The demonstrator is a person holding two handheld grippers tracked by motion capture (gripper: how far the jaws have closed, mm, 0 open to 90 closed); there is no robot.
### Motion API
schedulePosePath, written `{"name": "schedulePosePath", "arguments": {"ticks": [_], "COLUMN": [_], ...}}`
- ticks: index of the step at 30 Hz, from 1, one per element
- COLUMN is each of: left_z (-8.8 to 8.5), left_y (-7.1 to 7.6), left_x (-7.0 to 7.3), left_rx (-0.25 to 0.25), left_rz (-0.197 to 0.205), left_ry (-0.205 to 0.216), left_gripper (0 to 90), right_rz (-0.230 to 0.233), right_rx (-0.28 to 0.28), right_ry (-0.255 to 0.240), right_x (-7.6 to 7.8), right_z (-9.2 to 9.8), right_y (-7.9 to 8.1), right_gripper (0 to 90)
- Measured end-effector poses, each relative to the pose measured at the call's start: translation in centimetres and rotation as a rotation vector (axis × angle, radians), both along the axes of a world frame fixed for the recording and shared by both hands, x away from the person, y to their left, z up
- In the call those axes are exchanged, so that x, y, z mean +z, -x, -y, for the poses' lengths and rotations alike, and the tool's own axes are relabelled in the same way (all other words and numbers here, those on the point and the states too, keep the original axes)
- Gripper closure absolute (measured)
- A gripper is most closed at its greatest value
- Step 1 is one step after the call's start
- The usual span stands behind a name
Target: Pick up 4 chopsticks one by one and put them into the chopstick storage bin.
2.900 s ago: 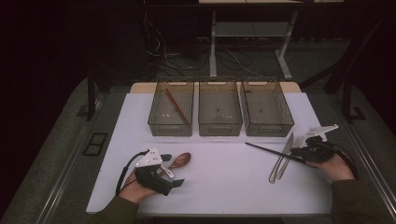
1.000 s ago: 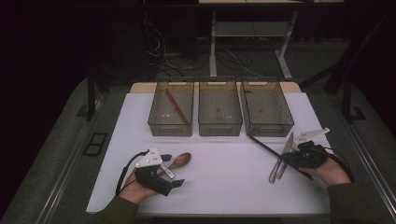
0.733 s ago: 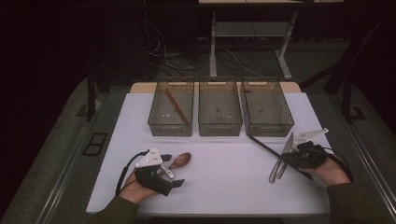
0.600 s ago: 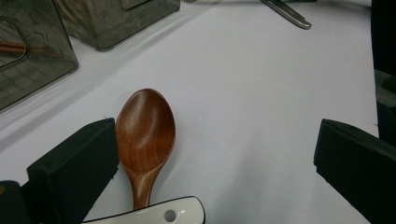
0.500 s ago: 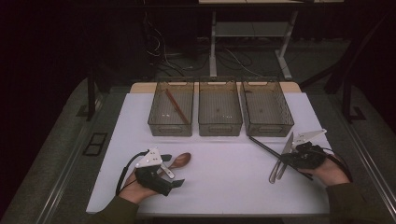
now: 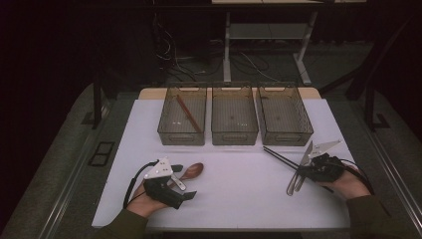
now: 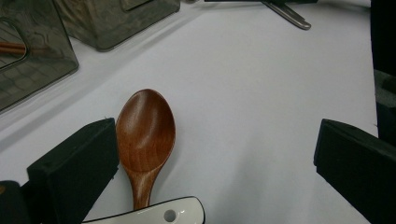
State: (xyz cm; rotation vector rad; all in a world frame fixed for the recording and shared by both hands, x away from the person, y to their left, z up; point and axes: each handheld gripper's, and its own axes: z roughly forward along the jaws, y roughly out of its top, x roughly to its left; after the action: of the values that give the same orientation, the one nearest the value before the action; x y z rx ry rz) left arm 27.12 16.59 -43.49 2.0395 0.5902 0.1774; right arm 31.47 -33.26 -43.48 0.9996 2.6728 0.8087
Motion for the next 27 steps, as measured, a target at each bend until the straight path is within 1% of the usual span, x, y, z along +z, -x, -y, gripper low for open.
{"name": "schedulePosePath", "arguments": {"ticks": [5,11,16,23,27], "left_z": [0.01,0.02,0.02,0.01,0.00], "left_y": [-0.01,-0.02,-0.02,-0.03,-0.03], "left_x": [-0.01,-0.01,-0.02,-0.03,-0.02], "left_rx": [-0.002,-0.002,-0.003,-0.003,-0.001], "left_rz": [0.000,0.001,0.001,0.001,0.000], "left_ry": [-0.001,-0.002,-0.002,-0.002,-0.001], "left_gripper": [0.0,0.0,0.0,0.0,0.0], "right_rz": [0.001,0.002,-0.007,-0.019,-0.014], "right_rx": [0.004,0.006,0.010,0.006,0.004], "right_ry": [-0.007,-0.009,-0.025,-0.076,-0.110], "right_x": [-0.07,-0.08,0.00,0.40,0.69], "right_z": [0.06,0.11,0.15,0.45,0.57], "right_y": [0.06,0.03,0.01,0.00,0.02], "right_gripper": [84.0,84.3,84.6,84.8,84.9]}}
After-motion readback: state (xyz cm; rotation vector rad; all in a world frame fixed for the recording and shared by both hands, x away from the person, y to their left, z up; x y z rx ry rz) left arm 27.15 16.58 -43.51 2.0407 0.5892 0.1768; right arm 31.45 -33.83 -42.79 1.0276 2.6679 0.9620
